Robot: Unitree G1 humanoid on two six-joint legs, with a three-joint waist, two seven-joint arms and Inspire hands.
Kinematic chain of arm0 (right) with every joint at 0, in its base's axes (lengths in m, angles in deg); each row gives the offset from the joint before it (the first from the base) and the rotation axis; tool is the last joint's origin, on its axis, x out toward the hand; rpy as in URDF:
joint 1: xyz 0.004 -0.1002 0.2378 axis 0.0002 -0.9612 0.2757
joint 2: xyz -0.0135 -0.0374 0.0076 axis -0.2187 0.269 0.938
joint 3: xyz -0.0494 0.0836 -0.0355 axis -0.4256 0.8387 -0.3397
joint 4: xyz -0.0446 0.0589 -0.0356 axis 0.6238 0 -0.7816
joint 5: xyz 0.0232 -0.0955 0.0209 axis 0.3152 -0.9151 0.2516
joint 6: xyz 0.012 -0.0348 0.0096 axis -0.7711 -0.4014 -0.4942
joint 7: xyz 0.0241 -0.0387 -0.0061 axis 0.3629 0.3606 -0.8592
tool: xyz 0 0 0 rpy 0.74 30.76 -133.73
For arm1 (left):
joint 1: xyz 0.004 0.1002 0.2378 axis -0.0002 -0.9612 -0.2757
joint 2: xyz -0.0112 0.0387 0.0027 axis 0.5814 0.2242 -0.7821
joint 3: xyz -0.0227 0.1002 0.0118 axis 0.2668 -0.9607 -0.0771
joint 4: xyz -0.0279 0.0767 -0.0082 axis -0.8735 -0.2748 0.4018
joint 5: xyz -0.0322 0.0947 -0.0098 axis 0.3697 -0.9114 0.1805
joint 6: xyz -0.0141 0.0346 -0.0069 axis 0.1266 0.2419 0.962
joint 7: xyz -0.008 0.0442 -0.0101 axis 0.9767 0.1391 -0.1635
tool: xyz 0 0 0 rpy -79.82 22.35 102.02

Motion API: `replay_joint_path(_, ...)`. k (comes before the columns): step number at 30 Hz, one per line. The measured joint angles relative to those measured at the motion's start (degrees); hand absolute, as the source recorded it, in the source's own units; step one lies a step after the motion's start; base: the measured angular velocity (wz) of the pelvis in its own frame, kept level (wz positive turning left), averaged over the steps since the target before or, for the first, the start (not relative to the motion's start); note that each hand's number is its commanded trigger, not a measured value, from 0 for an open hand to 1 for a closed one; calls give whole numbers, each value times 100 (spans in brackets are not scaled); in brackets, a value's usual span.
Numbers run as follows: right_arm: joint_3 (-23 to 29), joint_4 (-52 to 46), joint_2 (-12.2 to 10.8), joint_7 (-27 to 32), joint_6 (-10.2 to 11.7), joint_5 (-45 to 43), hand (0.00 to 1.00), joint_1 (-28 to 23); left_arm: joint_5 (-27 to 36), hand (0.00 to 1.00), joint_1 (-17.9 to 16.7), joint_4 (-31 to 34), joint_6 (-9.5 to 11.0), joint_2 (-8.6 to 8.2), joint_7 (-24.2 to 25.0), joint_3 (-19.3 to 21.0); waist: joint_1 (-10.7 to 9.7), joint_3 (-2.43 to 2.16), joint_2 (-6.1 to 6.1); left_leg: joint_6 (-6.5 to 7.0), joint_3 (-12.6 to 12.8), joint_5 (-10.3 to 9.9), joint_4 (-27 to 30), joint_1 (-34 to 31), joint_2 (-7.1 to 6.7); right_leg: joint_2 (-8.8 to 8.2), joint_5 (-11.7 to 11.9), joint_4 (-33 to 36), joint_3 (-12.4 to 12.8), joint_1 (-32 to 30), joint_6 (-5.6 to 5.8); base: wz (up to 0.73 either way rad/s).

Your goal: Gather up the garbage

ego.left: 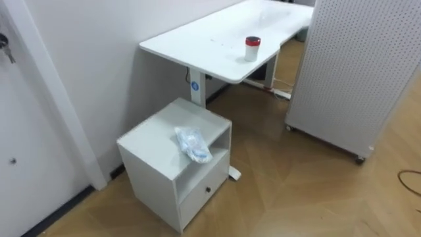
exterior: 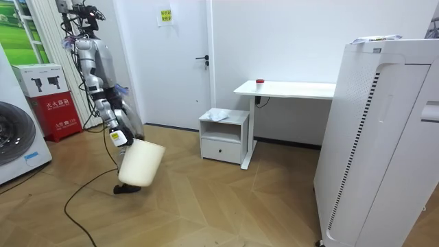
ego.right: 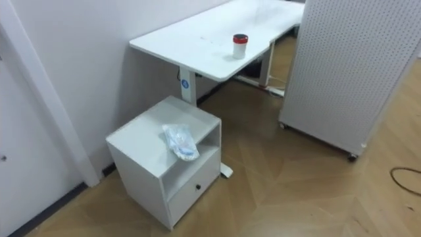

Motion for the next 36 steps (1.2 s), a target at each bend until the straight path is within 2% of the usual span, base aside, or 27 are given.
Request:
replay_joint_path(1, 0, -5, 18, 17, 11, 8, 100, -49, -2, 0, -30, 2, 0, 1, -4, 3, 26, -19, 31, -44, -13, 130, -242, -72, 47, -7, -18, 4, 2, 26, 30, -28)
replay_joint_path(2, 4, -16, 44, 64, 4, 22, 100, -107, -4, 0, -89, 7, 2, 2, -6, 27, 68, -27, 86, -20, -62, 544, -648, -174, 144, -29, -93, 20, 8, 112, 71, -34)
replay_joint_path(3, 3, -32, 49, 91, -3, 21, 100, -161, -5, 0, -161, 9, 4, 0, -9, 60, 64, -60, 115, -13, -62, 885, -828, -153, 140, -61, -188, 51, 88, 152, 144, -34)
replay_joint_path(4, 7, -43, 48, 119, -3, 21, 100, -188, -5, 0, -178, 11, 13, 0, -10, 60, 49, -82, 86, 63, -34, 1002, -866, -112, 116, -81, -221, 69, 119, 164, 184, -32)
replay_joint_path(6, 8, -71, 58, 207, -26, 16, 100, -246, -2, 0, -200, 8, 90, 0, -13, 73, 68, -85, 51, 245, 35, 1132, -728, -64, 42, -186, -328, 90, 85, 197, 334, -42)
replay_joint_path(8, 9, -116, 58, 237, -49, 3, 100, -255, 1, 0, -186, 12, 159, 4, -13, 122, 68, -84, 20, 275, 109, 950, -467, -66, 44, -269, -358, 59, 2, 256, 412, -35)
replay_joint_path(9, 5, -130, 57, 247, -53, -5, 100, -256, 2, 0, -145, 32, 219, 3, -12, 124, 56, -49, -8, 270, 124, 793, -218, -108, 84, -272, -355, -42, -12, 376, 425, -20)
replay_joint_path(11, -15, -193, 15, 294, -82, -12, 100, -264, 9, 0, -50, 31, 268, 2, -6, 122, 62, -41, -6, 285, 143, 545, 301, -250, 187, -247, -365, -132, 64, 524, 428, -16)
replay_joint_path(13, -78, -327, 10, 291, -117, -43, 100, -272, 9, 0, 49, 27, 331, -1, 5, 116, 80, -50, -24, 265, 143, 331, 418, -294, 174, -274, -496, -149, 195, 544, 455, -16)
replay_joint_path(14, -136, -405, 26, 284, -119, -47, 100, -270, 11, 0, 182, 28, 368, -4, 5, 103, 76, -65, -49, 240, 147, 175, 404, -283, 120, -323, -577, -79, 198, 477, 505, 4)
replay_joint_path(15, -141, -413, 26, 286, -124, -67, 100, -208, 12, 0, 301, 29, 387, -3, 5, 96, 86, -49, -106, 283, 141, 138, 400, -296, 27, -425, -629, -28, 198, 443, 576, 6)
replay_joint_path(16, -152, -440, 24, 287, -134, -107, 100, -182, 12, 0, 353, 29, 393, -3, 5, 89, 104, -62, -131, 308, 175, 104, 392, -299, 10, -490, -656, 9, 191, 411, 615, 4)
replay_joint_path(17, -196, -511, 21, 290, -129, -269, 100, -111, 25, 0, 494, 28, 426, -3, 5, 75, 128, -64, -143, 364, 224, 34, 409, -311, -77, -599, -686, 125, 189, 370, 667, 0)
replay_joint_path(19, -316, -523, 16, 291, -121, -428, 100, 72, 140, 0, 662, 27, 466, 1, 3, -8, 176, -58, -176, 446, 297, -36, 359, -299, -182, -755, -687, 543, 217, 154, 673, 2)
replay_joint_path(20, -366, -572, 9, 288, -124, -507, 100, 197, 222, 0, 796, 27, 517, 3, 0, -41, 204, -56, -188, 499, 325, -81, 265, -254, -285, -870, -661, 996, 195, -74, 722, 8)
replay_joint_path(21, -424, -578, 4, 284, -119, -523, 100, 338, 281, 0, 869, 19, 602, 11, -13, -123, 215, -43, -206, 546, 343, -109, 199, -202, -372, -988, -562, 1408, 203, -258, 855, 8)
replay_joint_path(22, -460, -579, 4, 281, -113, -533, 100, 373, 284, 0, 871, 15, 650, 10, -13, -134, 219, -48, -200, 571, 348, -124, 185, -188, -398, -1033, -488, 1557, 202, -340, 871, 6)
replay_joint_path(24, -466, -649, -12, 222, -104, -496, 100, 479, 350, 0, 924, 54, 807, 11, -36, -185, 250, -51, -170, 647, 352, -170, -20, 6, -475, -1143, -74, 2001, 170, -525, 874, -2)
replay_joint_path(26, -491, -698, -19, 207, -104, -509, 100, 486, 446, 0, 921, 57, 872, 9, -120, -253, 354, -31, -77, 663, 314, -179, -279, 219, -448, -1137, 237, 2298, 99, -718, 825, -23)
replay_joint_path(28, -493, -717, -17, 161, -94, -513, 100, 504, 456, 0, 879, 57, 897, 0, -205, -258, 368, -1, 4, 662, 168, -177, -463, 370, -422, -1038, -10, 2289, 41, -990, 757, -17)
replay_joint_path(29, -498, -739, -17, 165, -48, -455, 100, 483, 466, 0, 853, 52, 901, 3, -254, -336, 364, 7, 49, 662, 156, -177, -557, 475, -408, -1013, -137, 2164, -118, -1199, 767, 0)
replay_joint_path(31, -498, -686, -20, 165, -44, -410, 100, 464, 465, 0, 804, 52, 934, 2, -289, -377, 352, 14, 74, 648, 158, -171, -725, 685, -392, -961, -132, 1622, -241, -1428, 726, 4)
replay_joint_path(32, -484, -643, -31, 175, -33, -382, 100, 432, 473, 0, 759, 53, 964, 3, -342, -378, 341, 8, 74, 617, 157, -170, -807, 805, -388, -950, 52, 949, -345, -1474, 677, 9)
replay_joint_path(33, -448, -601, -40, 179, 15, -365, 100, 434, 529, 0, 700, 52, 976, -12, -411, -376, 316, -8, 93, 543, 120, -201, -823, 903, -361, -910, 494, 628, -372, -1490, 715, 11)
replay_joint_path(34, -449, -571, -46, 177, 38, -369, 100, 407, 547, 0, 655, 52, 978, -16, -416, -376, 285, -49, 57, 512, 105, -184, -873, 936, -353, -876, 511, 519, -383, -1440, 714, 0)
replay_joint_path(35, -454, -482, -47, 154, 70, -414, 100, 415, 549, 0, 610, 53, 989, -14, -419, -341, 300, -75, 87, 464, 78, -154, -932, 1031, -313, -783, 548, 361, -429, -1244, 684, 0)
replay_joint_path(36, -471, -472, -49, 127, 96, -447, 100, 377, 552, 0, 550, 52, 996, -5, -421, -325, 295, -69, 88, 448, 51, -145, -969, 1112, -264, -698, 583, 192, -445, -1071, 670, 0)
